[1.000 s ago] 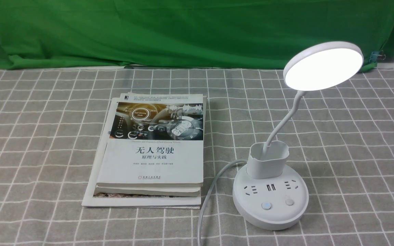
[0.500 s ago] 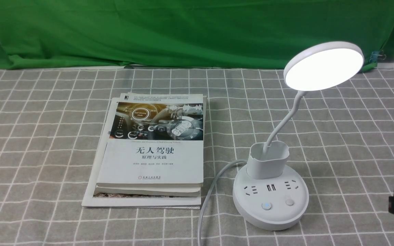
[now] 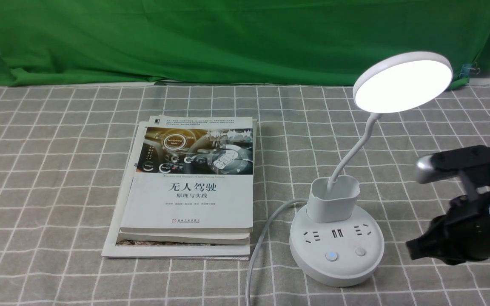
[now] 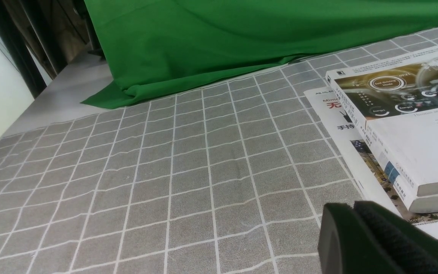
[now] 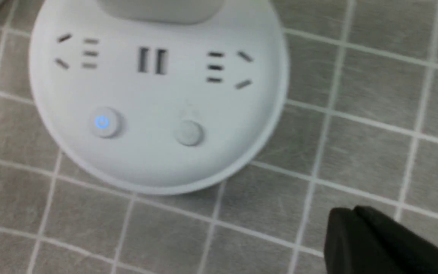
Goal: Turn off the desk lamp on the grey coffee tablecloth by hand.
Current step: 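Press the power button on the lamp base to turn the lamp off with the right gripper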
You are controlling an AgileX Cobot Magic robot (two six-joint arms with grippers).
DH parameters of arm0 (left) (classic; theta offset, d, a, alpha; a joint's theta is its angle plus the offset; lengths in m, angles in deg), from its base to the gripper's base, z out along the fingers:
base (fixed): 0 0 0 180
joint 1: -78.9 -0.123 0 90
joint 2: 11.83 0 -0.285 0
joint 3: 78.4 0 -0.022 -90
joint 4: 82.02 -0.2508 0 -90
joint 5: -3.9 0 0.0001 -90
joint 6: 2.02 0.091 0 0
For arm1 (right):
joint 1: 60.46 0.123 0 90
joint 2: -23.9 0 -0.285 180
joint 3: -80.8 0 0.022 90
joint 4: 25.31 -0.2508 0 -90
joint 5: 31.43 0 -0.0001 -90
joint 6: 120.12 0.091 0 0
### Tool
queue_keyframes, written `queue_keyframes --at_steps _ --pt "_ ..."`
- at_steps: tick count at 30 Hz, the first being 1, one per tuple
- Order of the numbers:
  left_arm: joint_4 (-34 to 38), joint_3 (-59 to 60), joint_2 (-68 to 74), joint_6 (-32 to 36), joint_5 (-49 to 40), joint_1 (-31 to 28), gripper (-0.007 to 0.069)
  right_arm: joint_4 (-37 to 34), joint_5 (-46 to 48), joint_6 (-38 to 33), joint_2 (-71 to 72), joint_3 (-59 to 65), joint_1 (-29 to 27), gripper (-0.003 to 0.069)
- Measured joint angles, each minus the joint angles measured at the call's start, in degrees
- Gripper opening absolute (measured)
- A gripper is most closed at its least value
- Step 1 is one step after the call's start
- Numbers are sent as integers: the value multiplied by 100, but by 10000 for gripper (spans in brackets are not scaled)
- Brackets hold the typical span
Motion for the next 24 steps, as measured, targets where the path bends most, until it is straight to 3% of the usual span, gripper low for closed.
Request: queue_keyframes --at_steps 2,7,24 --pt "0 0 0 0 0 0 19 575 221 487 -221 -314 377 50" --pt "0 0 0 0 0 0 19 904 319 904 -343 -675 915 50" --pt "0 0 0 0 0 0 19 575 -464 931 -1276 -676 1051 31"
